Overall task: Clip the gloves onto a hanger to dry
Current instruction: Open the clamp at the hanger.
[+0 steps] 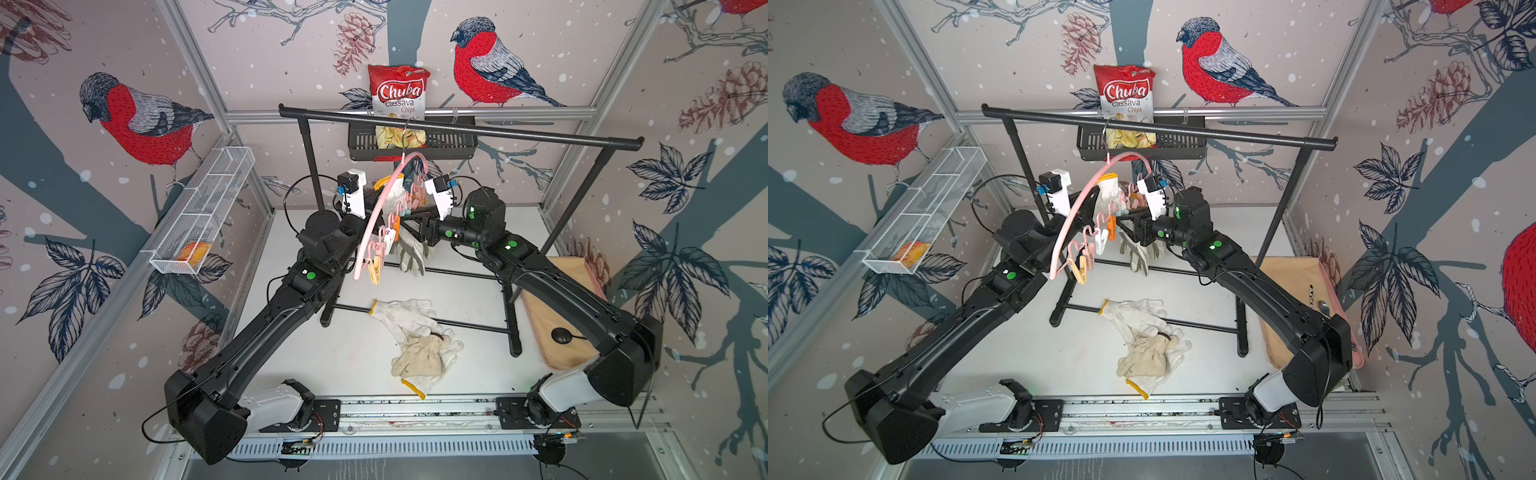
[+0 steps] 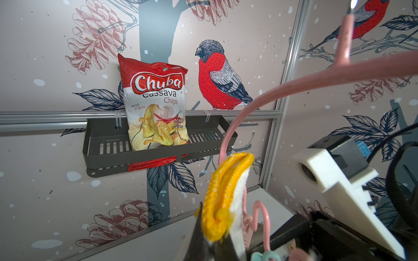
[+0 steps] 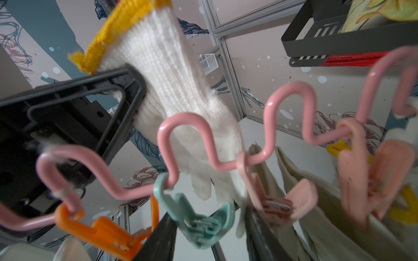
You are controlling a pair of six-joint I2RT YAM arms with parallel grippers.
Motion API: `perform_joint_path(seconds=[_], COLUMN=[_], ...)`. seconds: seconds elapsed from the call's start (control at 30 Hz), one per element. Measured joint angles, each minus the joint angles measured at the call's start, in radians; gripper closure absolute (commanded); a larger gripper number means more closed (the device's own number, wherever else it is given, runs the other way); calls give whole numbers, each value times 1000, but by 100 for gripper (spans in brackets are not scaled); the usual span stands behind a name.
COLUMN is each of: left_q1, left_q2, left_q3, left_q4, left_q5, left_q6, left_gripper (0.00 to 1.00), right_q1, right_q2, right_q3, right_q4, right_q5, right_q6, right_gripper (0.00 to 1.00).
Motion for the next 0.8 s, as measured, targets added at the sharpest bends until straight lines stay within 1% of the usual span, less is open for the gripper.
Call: perform_joint_path(seconds=[0.8], left_q1=[9], left_q2=[-10], left_q3=[-1], left_q4=[0], left_q5=[2], left_q6=[0], left_gripper=[100], right_q1=[0], right_q2=[48], right_q3=[56], right_q4=[0], right_q5=[-28], right_q6=[-25], right_gripper=[50])
